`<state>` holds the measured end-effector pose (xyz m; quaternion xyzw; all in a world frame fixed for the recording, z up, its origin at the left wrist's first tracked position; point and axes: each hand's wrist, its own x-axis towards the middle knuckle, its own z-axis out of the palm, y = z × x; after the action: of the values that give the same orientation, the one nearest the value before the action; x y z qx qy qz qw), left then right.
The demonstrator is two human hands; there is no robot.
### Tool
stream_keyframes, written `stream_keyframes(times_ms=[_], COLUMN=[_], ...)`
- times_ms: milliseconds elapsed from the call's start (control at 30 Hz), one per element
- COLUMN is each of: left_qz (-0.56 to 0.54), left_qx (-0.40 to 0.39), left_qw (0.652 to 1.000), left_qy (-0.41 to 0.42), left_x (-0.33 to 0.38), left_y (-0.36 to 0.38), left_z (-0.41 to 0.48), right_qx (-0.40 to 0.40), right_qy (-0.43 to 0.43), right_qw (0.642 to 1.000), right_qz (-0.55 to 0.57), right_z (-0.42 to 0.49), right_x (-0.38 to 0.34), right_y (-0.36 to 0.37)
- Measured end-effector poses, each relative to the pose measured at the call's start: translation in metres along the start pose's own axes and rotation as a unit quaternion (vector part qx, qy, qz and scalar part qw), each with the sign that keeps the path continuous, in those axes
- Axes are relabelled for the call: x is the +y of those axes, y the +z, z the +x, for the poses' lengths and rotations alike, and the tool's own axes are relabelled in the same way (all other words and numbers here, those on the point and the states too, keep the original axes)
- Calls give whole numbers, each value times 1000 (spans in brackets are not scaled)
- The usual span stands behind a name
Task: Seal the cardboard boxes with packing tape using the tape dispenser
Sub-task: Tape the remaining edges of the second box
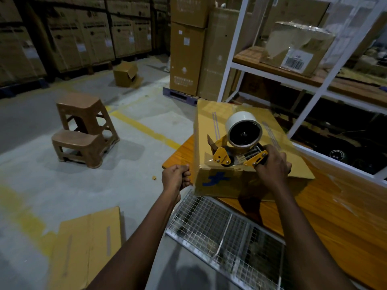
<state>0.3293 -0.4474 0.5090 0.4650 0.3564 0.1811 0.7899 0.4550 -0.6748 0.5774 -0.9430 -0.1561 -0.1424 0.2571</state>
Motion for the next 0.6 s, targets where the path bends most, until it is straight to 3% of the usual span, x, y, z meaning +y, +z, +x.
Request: stream_keyframes(times_ms=[300, 600], left_qz=[7, 166], left_qx=[-41, -66], left_qw=[999, 984], left_qy=[-21, 2], left_x=[-24, -27], left_y=[0, 5], left_z=[3, 11], right_qx=[1, -16], right_qy=[-30, -78], right_qw=[999, 989], right_qz=[-30, -125], right_z=[1, 1], right_x=[7, 13], right_y=[0, 4])
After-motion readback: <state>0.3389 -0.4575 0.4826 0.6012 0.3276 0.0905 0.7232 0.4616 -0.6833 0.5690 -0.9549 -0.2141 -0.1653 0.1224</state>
